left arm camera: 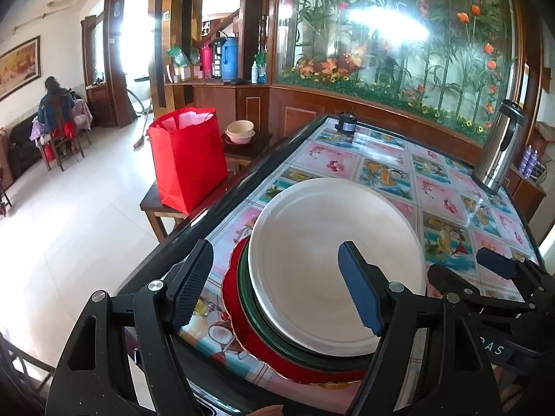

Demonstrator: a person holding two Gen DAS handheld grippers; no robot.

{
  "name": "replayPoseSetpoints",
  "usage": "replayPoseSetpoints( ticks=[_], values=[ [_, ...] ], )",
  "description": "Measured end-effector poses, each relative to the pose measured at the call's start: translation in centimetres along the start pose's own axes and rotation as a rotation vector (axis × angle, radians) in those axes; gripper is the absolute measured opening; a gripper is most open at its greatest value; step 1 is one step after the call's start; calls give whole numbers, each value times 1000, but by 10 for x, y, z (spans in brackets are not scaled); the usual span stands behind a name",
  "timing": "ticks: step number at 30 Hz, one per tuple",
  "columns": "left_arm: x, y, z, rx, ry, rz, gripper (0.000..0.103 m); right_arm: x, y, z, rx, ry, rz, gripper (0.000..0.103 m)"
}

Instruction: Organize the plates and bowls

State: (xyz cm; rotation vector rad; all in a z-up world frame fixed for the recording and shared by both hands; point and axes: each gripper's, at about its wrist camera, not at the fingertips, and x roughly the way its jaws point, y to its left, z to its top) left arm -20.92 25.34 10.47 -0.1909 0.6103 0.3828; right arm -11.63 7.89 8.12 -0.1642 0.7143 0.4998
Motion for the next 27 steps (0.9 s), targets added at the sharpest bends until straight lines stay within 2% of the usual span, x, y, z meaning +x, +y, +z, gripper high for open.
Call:
replayPoseSetpoints(
  ticks=[9,27],
  values=[
    [-8,-8,-1,57,-29,45,76,-2,-1,1,-1,1,4,86],
    [-9,-12,-2,70,-18,15,76,-3,-4,1,-14,3,3,87]
  ],
)
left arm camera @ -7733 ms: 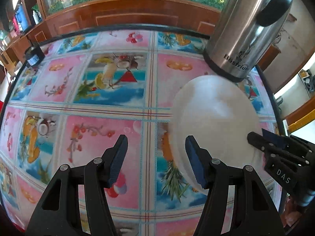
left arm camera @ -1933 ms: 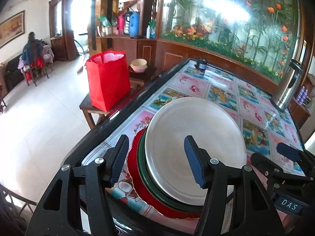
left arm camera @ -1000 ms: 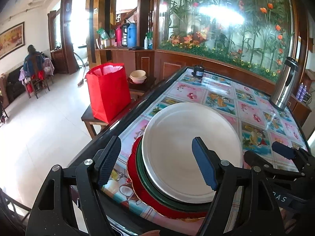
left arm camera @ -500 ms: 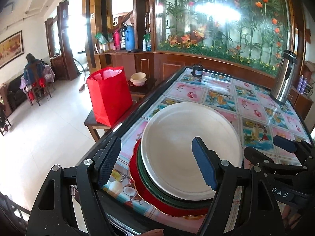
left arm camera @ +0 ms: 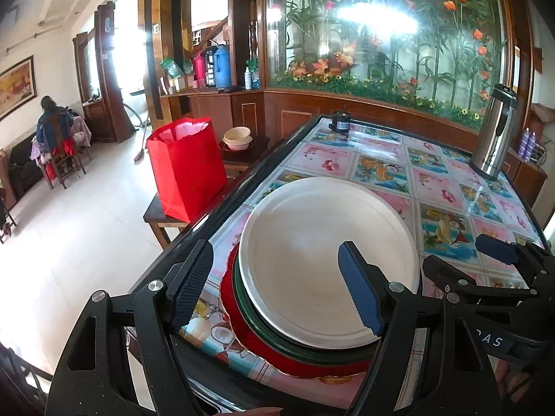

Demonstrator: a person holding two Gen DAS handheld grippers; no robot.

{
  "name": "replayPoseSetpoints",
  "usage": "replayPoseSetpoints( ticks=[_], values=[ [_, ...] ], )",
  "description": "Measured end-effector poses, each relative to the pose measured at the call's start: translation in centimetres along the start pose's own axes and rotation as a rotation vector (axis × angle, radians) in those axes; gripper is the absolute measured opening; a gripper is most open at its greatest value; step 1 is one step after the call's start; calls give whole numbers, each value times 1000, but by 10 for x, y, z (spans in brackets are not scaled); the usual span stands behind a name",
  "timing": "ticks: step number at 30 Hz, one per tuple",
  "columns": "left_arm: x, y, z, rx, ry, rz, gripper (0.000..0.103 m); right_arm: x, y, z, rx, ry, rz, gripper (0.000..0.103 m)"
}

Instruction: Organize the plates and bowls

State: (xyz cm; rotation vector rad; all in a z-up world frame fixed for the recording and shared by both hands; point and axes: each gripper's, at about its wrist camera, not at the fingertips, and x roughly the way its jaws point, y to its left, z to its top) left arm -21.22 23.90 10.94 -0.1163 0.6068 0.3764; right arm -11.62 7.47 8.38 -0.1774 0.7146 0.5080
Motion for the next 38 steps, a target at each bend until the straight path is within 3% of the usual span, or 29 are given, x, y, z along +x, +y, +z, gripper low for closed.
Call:
replayPoseSetpoints(
  ticks=[38],
  values=[
    [0,2,-2,-5,6,1,76,7,0,-6,-27,30,18,88]
  ],
)
